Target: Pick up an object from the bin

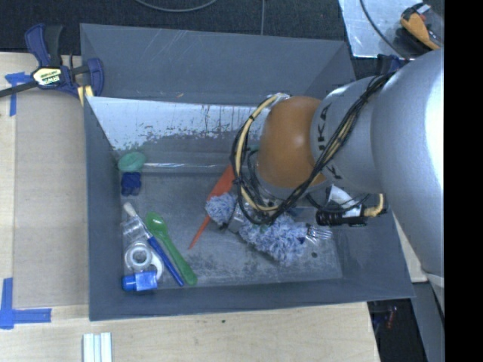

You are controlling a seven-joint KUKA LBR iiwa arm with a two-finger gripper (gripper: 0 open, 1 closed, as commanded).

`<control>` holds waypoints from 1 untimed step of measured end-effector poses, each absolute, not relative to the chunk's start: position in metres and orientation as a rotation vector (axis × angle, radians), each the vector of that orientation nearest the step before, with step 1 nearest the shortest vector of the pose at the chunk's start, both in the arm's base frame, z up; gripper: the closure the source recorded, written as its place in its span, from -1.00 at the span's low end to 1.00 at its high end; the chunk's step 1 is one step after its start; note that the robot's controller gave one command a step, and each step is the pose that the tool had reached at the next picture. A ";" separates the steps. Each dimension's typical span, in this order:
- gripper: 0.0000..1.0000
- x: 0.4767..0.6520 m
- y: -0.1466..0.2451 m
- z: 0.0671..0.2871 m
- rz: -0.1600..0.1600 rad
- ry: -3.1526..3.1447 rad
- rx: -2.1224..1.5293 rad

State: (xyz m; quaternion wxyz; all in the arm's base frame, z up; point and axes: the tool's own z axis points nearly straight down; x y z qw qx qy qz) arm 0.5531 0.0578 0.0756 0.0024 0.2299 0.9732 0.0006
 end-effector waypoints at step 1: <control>1.00 0.553 0.058 0.076 0.002 3.053 0.722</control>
Offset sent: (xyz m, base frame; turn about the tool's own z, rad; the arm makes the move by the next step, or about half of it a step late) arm 0.0001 0.0000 0.0909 0.0003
